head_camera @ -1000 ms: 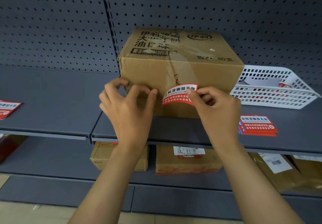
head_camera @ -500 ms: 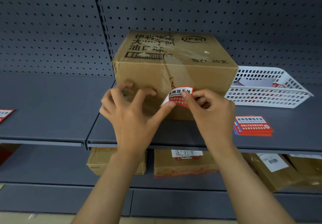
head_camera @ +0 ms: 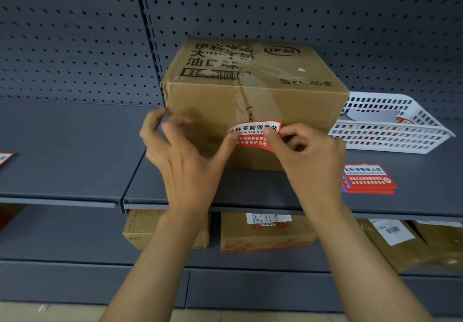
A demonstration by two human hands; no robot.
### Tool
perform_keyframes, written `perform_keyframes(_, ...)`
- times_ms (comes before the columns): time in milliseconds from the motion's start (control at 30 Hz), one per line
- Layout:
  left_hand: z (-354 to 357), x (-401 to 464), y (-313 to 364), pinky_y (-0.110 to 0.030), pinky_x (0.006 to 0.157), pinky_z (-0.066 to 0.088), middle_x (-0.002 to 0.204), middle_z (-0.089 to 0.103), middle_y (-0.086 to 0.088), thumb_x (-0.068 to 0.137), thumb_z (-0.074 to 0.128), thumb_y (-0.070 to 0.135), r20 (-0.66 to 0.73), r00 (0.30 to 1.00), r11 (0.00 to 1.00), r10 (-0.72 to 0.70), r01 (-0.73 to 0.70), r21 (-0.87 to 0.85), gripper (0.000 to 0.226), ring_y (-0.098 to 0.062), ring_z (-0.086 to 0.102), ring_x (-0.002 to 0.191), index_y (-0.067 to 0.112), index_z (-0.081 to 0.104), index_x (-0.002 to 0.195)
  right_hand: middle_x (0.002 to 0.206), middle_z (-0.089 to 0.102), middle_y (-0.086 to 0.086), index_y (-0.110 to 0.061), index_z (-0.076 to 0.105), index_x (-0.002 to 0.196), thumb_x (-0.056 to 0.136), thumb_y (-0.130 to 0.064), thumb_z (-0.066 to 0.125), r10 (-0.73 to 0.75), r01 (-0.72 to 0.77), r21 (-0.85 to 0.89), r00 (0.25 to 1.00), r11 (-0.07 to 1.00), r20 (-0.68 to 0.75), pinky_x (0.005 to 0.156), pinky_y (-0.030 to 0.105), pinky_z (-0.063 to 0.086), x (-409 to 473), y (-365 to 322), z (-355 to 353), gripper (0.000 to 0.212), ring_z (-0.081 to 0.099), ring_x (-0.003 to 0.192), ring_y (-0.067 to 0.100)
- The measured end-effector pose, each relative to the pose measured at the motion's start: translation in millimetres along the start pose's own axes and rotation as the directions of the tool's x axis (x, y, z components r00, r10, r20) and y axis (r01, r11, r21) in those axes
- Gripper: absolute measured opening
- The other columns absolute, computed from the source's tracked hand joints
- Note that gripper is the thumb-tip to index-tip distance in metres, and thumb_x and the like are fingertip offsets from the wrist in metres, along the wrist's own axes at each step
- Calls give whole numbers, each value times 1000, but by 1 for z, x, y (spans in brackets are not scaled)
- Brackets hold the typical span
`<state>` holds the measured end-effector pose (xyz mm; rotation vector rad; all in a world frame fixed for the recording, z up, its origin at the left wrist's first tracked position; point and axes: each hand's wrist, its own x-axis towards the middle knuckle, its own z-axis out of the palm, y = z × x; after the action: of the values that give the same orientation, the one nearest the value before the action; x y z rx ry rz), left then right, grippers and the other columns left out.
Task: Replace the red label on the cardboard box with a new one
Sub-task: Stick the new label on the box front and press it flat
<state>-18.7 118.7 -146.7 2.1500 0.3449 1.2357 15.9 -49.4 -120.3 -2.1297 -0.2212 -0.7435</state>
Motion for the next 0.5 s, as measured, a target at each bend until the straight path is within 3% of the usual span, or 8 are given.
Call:
perform_keyframes(67, -1, 7, -5, -19, 106, 41, 141, 32, -27, 74, 87, 44, 38, 999, 991, -6, 11, -135, 78, -3, 38, 126, -3, 43, 118, 60, 75, -2, -23, 82, 80, 82, -53, 75, -39, 38, -49, 999, 998, -10, 59, 39, 57, 3, 0, -3, 30, 69, 54, 18)
perform_keyframes(100, -2, 10, -8, -5, 101, 35, 143, 30, -26, 74, 88, 41, 64, 998, 984, -7, 18, -175, 81, 8, 35, 125, -4, 41, 121, 61, 75, -3, -24, 82, 80, 82, -55, 74, -56, 55, -79, 998, 995, -15, 59, 38, 57, 4, -1, -4, 31, 70, 55, 19)
perform_keyframes(133, -3, 12, -10, 0, 97, 33, 143, 30, -24, 73, 88, 40, 85, 996, 978, -7, 24, -206, 83, 10, 33, 128, -3, 40, 124, 61, 76, -3, -26, 83, 80, 81, -57, 73, -73, 70, -113, 997, 991, -23, 59, 39, 57, 5, -1, -5, 32, 71, 56, 21)
perform_keyframes(233, -2, 14, -17, -18, 101, 42, 137, 35, -12, 75, 84, 46, 120, 993, 968, 21, 10, -252, 85, -19, 42, 132, 3, 37, 130, 61, 76, -4, -29, 83, 79, 80, -64, 70, -100, 94, -238, 995, 967, -15, 58, 37, 56, 6, -3, -10, 38, 72, 61, 26)
perform_keyframes(333, -2, 16, -17, -27, 105, 43, 134, 31, -2, 76, 84, 45, 130, 991, 966, 25, 9, -259, 86, -22, 41, 132, 6, 35, 135, 60, 74, -2, -30, 79, 72, 77, -81, 58, -61, 69, -394, 998, 916, 34, 60, 33, 52, 11, -2, -16, 56, 70, 64, 28)
perform_keyframes(400, -5, 16, -14, -27, 109, 41, 138, 30, -5, 75, 86, 40, 119, 992, 962, 37, -3, -272, 89, -19, 37, 134, 4, 34, 137, 57, 70, 0, -27, 76, 66, 74, -87, 53, -15, 37, -420, 998, 907, 56, 60, 33, 52, 14, 2, -22, 64, 68, 65, 28)
perform_keyframes(500, -9, 19, -5, -31, 119, 31, 147, 27, -26, 75, 88, 25, 68, 992, 955, 108, -85, -283, 87, -24, 30, 142, -3, 35, 138, 48, 64, 1, -22, 74, 60, 79, -80, 56, -53, 75, -363, 996, 929, 72, 53, 33, 50, 9, 0, -25, 64, 63, 55, 28)
